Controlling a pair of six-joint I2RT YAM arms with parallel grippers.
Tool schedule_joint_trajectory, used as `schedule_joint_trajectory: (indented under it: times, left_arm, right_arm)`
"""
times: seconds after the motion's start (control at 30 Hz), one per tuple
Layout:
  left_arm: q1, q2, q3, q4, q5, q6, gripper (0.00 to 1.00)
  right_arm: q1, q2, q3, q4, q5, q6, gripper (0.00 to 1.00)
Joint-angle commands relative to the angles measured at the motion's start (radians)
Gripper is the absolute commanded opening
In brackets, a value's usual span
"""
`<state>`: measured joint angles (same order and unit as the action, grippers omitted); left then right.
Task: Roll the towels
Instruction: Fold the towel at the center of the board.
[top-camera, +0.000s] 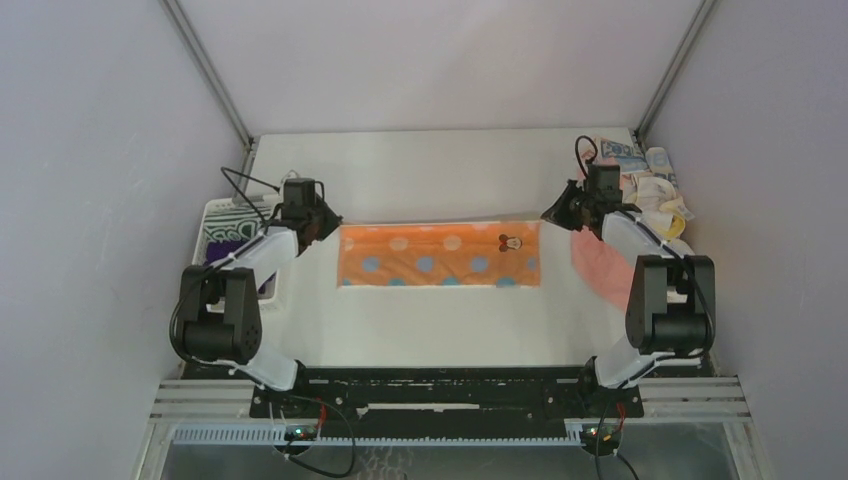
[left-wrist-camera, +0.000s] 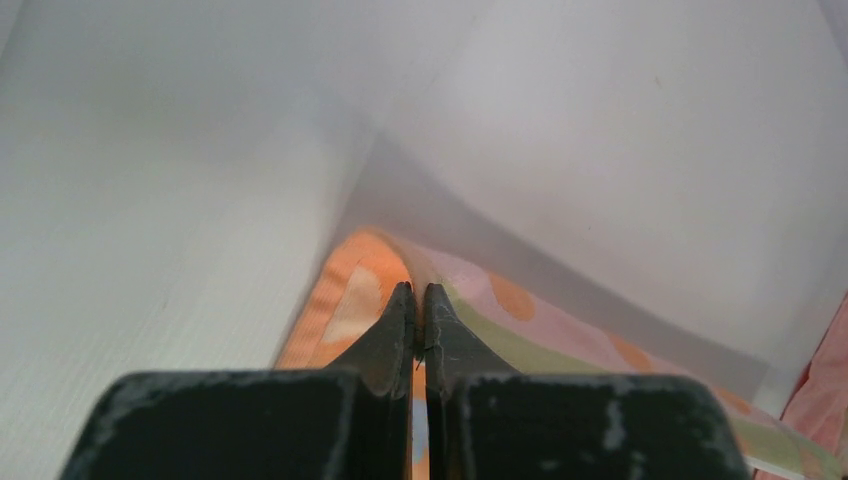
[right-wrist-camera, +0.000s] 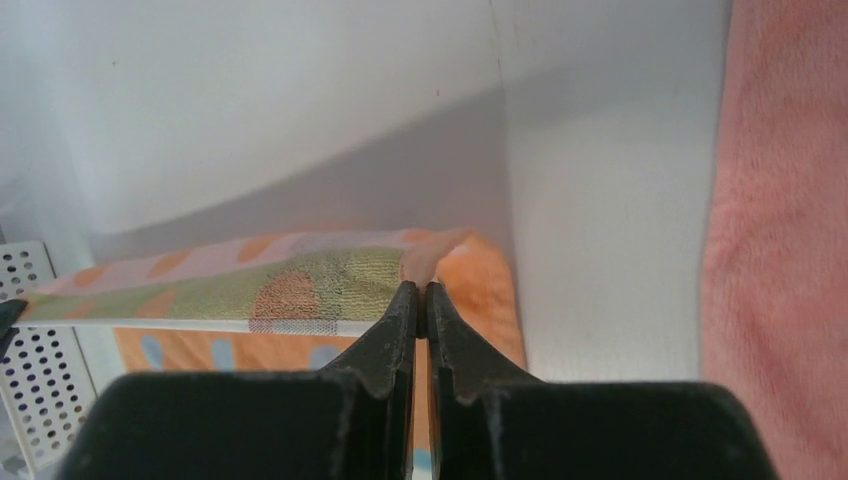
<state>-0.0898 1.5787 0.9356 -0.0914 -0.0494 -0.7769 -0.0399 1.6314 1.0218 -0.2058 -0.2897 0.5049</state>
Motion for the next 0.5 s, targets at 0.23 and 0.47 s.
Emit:
schedule_joint_trajectory:
  times: [0.23,0.47]
  left_arm:
    - [0.016,-0.222,-0.219,-0.066,-0.054,0.022,0.0]
    - [0.016,-0.316,-0.309,-0.09,-0.057,0.022,0.0]
  right_arm:
    - [0.012,-0.244,-0.222,-0.08,0.089,-0.014,0.0]
    - [0.069,-0.303,-0.307,-0.116,0.157,-0.016,0.0]
